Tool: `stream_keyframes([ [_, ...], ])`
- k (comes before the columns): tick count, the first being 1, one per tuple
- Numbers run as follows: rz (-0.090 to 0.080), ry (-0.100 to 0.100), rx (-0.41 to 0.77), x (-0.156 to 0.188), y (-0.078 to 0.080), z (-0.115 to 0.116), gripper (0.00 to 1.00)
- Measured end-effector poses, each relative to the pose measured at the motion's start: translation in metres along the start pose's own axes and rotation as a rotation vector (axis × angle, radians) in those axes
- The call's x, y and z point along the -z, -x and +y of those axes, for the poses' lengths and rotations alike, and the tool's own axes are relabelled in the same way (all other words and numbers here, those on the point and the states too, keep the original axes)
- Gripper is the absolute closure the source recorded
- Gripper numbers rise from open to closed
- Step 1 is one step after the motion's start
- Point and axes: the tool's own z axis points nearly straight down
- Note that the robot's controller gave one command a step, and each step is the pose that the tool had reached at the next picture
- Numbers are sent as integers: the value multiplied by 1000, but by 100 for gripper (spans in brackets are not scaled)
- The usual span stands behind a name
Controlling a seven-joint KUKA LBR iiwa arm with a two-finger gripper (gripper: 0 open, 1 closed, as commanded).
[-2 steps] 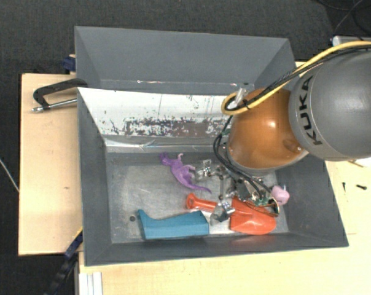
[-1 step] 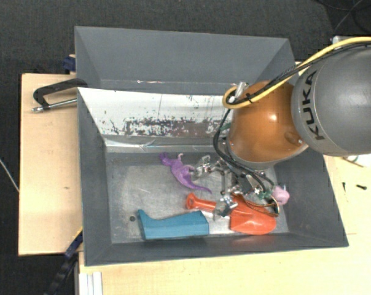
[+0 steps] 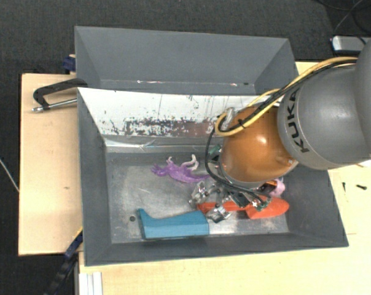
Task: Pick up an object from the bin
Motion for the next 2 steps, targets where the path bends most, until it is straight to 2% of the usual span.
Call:
stream_keyframes([
  [2, 1, 0, 0, 1, 0, 0, 100],
])
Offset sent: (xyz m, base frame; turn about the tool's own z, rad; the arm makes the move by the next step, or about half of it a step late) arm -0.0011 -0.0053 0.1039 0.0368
